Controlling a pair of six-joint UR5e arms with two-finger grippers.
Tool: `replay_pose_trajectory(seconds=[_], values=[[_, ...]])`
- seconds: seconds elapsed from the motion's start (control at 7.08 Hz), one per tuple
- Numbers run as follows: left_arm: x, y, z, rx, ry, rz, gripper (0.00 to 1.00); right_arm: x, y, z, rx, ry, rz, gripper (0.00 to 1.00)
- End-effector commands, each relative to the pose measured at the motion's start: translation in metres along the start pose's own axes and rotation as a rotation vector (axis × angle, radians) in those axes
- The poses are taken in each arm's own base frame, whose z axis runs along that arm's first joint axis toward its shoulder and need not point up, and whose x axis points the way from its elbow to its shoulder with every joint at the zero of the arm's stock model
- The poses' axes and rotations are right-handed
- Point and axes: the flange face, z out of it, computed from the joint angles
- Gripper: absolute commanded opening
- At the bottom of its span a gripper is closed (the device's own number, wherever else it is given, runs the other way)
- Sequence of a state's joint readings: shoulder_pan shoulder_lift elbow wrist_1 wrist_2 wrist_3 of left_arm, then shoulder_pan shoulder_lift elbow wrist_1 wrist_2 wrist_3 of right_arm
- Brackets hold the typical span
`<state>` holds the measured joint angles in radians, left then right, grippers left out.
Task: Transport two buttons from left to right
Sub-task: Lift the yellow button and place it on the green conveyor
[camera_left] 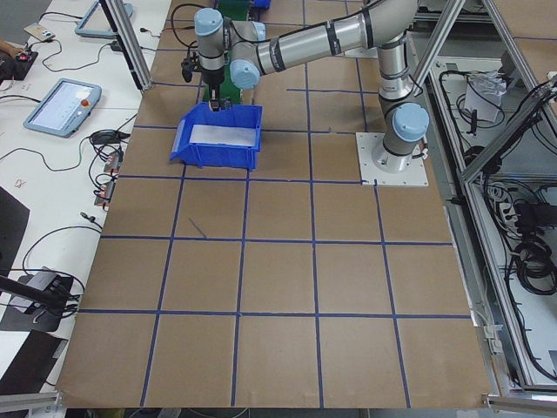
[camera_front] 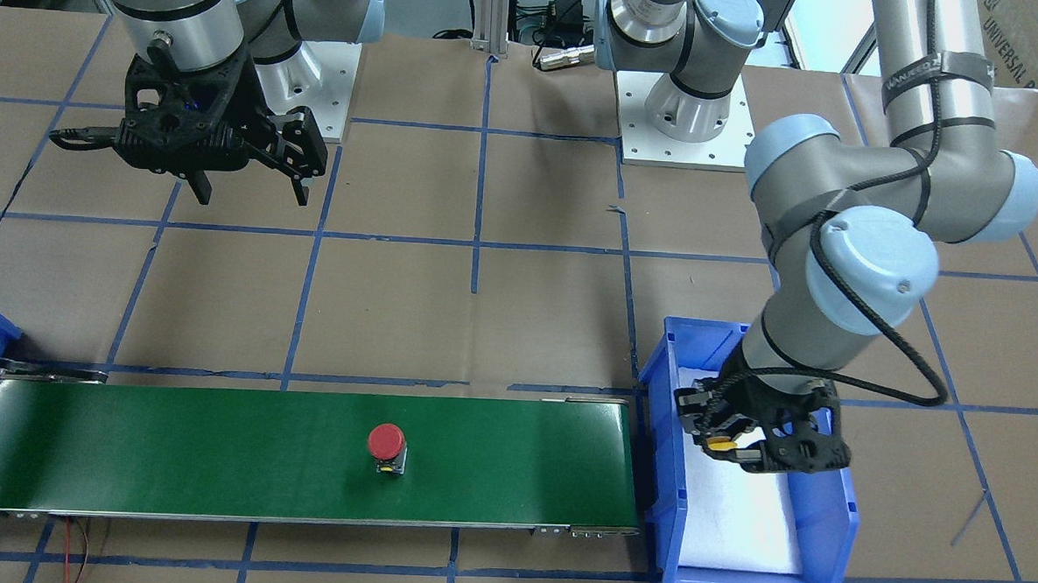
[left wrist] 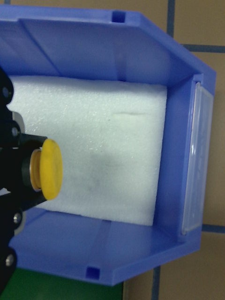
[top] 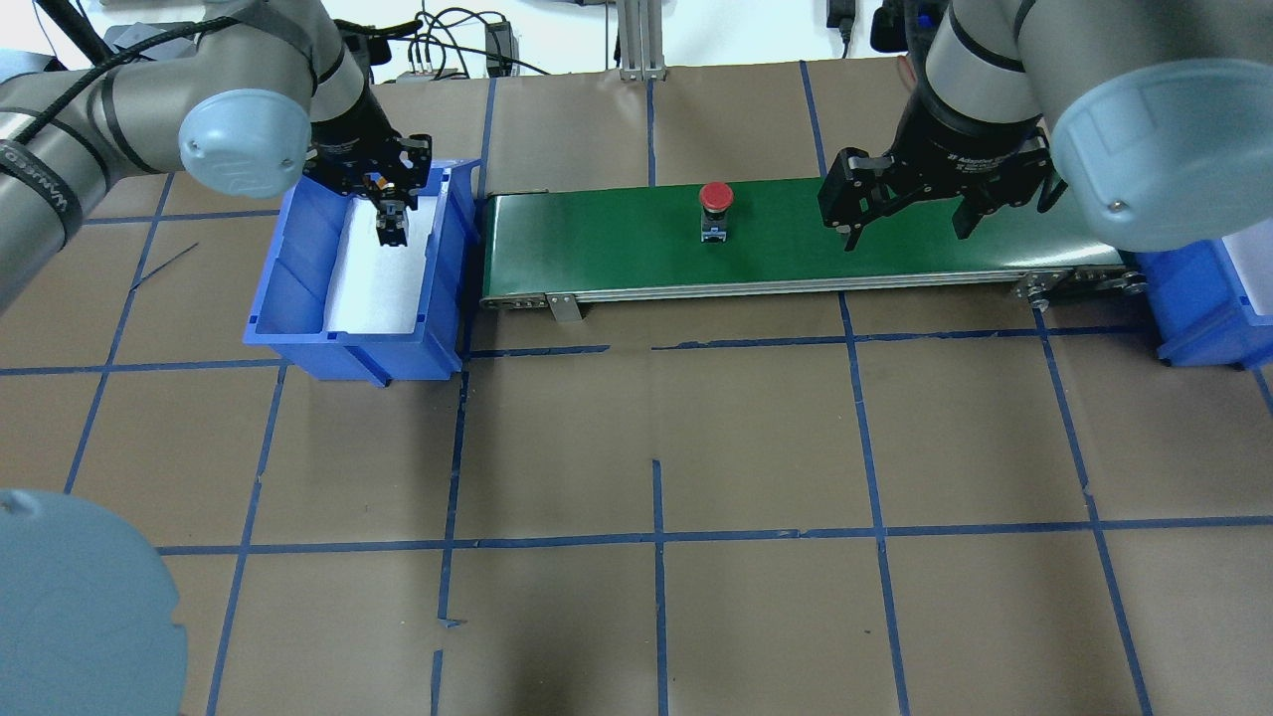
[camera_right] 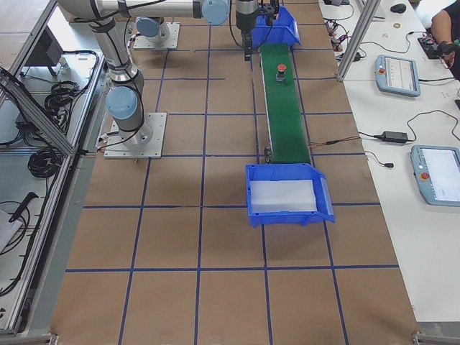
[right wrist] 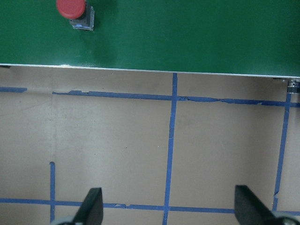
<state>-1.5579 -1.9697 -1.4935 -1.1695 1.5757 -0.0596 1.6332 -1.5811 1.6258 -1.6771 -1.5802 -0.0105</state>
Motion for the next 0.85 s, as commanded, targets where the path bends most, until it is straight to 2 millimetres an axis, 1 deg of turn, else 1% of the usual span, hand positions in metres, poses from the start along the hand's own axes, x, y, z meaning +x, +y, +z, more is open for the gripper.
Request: replay_pose_trajectory(seconds=[0.0, 0.14, 0.28, 0.42, 0.57, 0.71], values=[[0.056, 0.015, -0.001, -0.018, 0.100, -0.018, 0.27, 0.000, -0.002, -0.001, 0.006, -0.006, -0.027, 1.00], [0.061, 0.012, 0.016, -0.030, 0.101, -0.019, 0.27, 0.000, -0.002, -0.002, 0.011, -0.006, -0.027, 0.99], [0.082, 0.005, 0.042, -0.003, 0.110, -0.013, 0.27, 0.000, -0.002, -0.002, 0.009, -0.006, -0.027, 0.99], [0.092, 0.000, 0.062, 0.013, 0.114, -0.021, 0.27, 0.001, -0.002, -0.002, 0.009, -0.007, -0.025, 0.97], [0.093, -0.002, 0.068, 0.019, 0.117, -0.020, 0.27, 0.004, -0.003, 0.001, 0.005, -0.007, -0.019, 0.96], [0.097, 0.000, 0.070, 0.014, 0.135, -0.016, 0.27, 0.005, -0.004, 0.001, 0.005, -0.009, -0.018, 0.95]])
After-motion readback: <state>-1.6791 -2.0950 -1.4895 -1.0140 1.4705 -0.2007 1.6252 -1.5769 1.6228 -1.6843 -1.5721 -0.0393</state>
